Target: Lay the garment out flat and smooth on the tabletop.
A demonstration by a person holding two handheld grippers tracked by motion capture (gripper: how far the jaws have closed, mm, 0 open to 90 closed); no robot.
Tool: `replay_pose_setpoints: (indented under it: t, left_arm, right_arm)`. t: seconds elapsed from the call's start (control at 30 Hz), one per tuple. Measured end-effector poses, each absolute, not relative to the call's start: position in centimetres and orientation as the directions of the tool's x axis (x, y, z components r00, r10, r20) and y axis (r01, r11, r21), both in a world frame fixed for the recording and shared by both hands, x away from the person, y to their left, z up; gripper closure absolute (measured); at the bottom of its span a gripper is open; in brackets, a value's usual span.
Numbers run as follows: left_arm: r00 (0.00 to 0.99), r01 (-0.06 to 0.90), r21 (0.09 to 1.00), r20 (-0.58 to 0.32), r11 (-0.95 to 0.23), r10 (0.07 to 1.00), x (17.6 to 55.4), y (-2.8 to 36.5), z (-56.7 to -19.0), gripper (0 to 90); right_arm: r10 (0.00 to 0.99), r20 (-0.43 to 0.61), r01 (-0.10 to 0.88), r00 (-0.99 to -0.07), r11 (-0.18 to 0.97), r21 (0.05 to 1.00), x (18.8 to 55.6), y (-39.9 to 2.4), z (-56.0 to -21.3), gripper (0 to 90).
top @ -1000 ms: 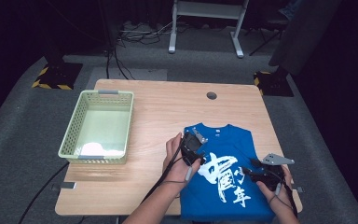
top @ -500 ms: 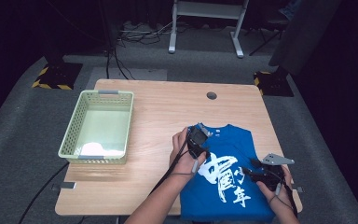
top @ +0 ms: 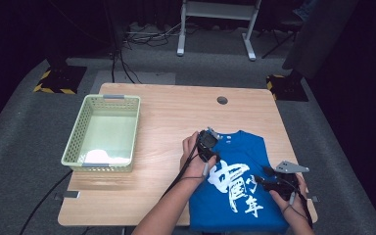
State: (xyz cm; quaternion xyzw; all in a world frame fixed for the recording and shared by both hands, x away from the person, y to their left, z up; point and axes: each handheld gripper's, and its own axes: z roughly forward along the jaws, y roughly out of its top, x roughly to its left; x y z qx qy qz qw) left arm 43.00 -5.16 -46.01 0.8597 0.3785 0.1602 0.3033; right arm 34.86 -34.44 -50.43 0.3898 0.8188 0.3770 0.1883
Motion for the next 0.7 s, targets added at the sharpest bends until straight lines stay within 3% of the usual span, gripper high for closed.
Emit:
replay_pose_setpoints:
  t: [0.3, 0.53, 0.7]
  left_arm:
    - [0.665, 0.581, 0.602, 0.037, -0.548, 0.746, 43.9, -5.6, -47.6, 36.8]
    - [0.682, 0.583, 0.586, 0.021, -0.562, 0.731, 44.3, -5.9, -48.3, 49.2]
    - [0.700, 0.556, 0.581, 0.058, -0.594, 0.712, 44.2, -6.2, -48.0, 81.5]
  right_arm:
    - [0.780, -0.015, 0.496, -0.625, 0.412, 0.764, 34.9, -34.4, -50.4, 42.5]
    - [0.780, -0.015, 0.496, -0.626, 0.412, 0.764, 34.9, -34.4, -50.4, 42.5]
    - [0.780, -0.015, 0.496, -0.626, 0.412, 0.764, 34.9, -34.4, -50.4, 42.5]
